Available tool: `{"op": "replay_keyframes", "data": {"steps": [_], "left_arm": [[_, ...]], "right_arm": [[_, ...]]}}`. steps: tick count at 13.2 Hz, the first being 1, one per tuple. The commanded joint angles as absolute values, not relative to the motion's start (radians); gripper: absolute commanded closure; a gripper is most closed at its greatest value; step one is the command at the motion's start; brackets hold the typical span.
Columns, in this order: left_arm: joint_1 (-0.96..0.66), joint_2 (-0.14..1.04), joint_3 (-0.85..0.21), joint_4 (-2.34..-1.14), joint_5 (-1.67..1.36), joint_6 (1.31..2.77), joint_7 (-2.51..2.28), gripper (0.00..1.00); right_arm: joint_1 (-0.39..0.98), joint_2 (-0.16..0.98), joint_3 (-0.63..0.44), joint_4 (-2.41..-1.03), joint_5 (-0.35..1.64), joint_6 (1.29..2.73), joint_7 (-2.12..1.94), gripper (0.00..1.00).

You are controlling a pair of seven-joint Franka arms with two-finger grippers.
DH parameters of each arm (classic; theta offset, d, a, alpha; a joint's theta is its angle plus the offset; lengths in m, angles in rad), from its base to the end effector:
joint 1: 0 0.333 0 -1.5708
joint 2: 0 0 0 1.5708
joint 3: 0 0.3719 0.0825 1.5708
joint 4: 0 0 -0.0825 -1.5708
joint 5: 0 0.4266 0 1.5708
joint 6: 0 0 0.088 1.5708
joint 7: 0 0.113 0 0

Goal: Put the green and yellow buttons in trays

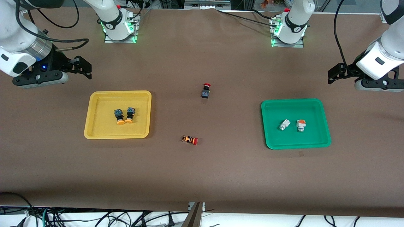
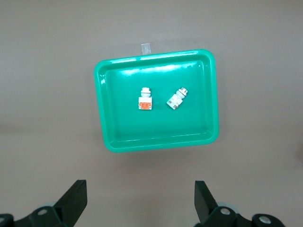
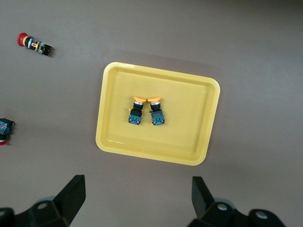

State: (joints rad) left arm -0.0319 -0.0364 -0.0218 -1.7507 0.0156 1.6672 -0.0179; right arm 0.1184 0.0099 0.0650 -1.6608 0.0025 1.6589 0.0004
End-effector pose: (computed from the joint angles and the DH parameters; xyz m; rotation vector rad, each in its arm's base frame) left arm 0.5847 -0.0300 0.6113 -3.1222 0.0588 0.0726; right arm 0.5954 0.1105 0.6296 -3.1264 -0.2865 0.0189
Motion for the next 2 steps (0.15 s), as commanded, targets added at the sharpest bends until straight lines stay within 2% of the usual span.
{"op": "replay_keyframes", "data": {"steps": [1,2], "left_arm": [[-0.032,-0.058,-0.025,-1.763,-0.002,1.663,-0.020,0.00],[-0.032,-0.058,-0.025,-1.761,-0.002,1.663,-0.021,0.00]], "right_arm": [[0.097,0.032,0.083,-1.608,-0.014,1.641,0.008,0.01],[0.092,0.035,0.080,-1.605,-0.006,1.644,-0.003,0.01]]}}
